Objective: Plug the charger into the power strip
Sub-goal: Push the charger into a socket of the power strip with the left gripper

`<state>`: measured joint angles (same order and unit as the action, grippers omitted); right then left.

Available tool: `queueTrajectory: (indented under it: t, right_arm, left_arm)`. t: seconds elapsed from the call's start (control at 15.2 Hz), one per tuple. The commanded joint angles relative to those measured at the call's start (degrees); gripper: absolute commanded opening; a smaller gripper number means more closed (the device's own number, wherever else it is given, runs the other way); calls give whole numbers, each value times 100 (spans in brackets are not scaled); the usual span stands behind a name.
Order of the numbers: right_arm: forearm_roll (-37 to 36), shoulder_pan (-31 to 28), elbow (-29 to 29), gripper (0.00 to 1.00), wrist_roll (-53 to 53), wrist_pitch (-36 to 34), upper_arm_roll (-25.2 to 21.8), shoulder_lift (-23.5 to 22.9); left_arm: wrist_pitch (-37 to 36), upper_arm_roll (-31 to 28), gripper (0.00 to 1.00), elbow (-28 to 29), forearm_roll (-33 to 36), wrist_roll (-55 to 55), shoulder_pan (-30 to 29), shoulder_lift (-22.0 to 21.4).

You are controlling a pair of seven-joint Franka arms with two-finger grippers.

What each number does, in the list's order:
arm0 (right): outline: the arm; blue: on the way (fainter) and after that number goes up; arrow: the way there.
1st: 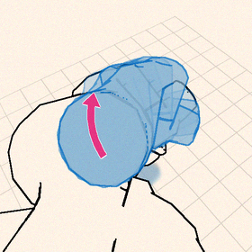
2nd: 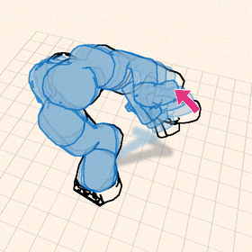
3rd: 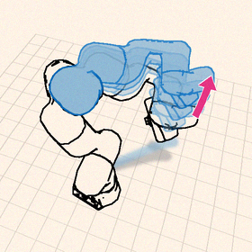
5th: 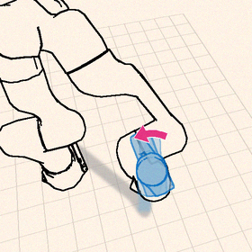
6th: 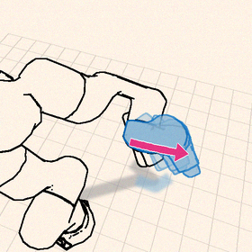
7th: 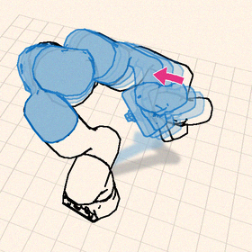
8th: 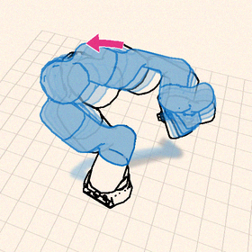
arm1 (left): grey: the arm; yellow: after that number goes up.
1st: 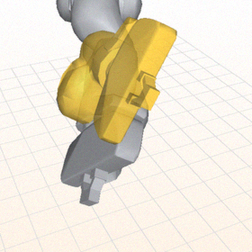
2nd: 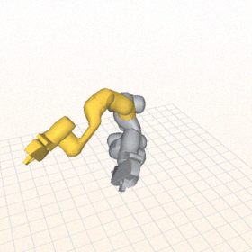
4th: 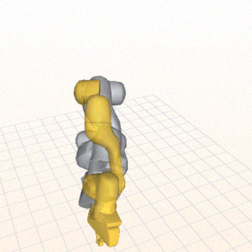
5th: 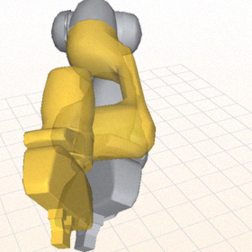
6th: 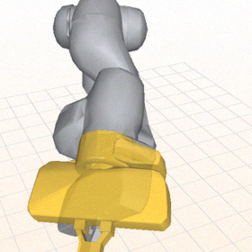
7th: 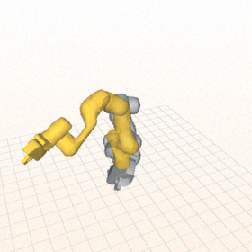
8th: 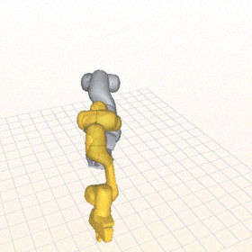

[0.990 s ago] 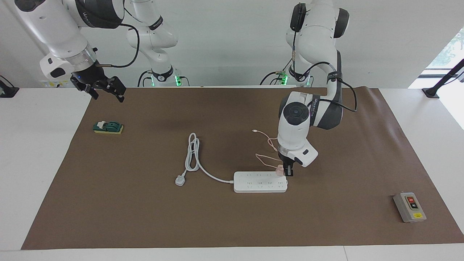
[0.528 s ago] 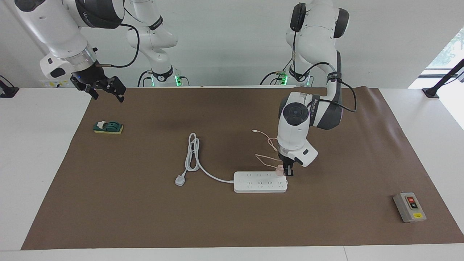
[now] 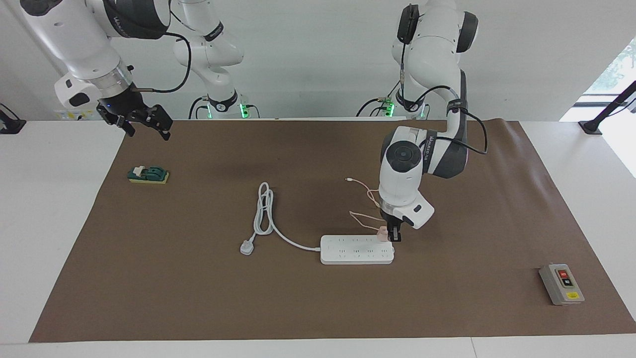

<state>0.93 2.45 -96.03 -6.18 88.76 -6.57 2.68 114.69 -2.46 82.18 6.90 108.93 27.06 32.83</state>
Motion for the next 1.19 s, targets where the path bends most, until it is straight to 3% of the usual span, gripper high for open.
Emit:
queueTrajectory:
  t: [0.0,0.46,0.73,0.86,0.99,1.12]
  right_arm:
    - [-75,-51,23,100,118,-114,50,48]
    - [-75,-60,23,100,118,-105,50,48]
    - [-84,-51,23,100,117,-114,50,48]
    - [-75,-51,23,100,117,-114,42,48]
    - [-75,-51,23,100,117,-105,50,48]
    - [-75,-60,23,100,117,-105,50,48]
  left_arm:
    - [36,-27,0,-9,-48,155,159,312]
    - [44,-27,0,-27,-31,164,221,531]
    - [-8,-27,0,-36,75,-3,169,383]
    - [-235,-27,65,-149,23,-388,72,129]
    - [-683,-18,100,-263,-91,-740,-112,-100]
    - [-922,-35,100,-430,-285,-873,-253,-311]
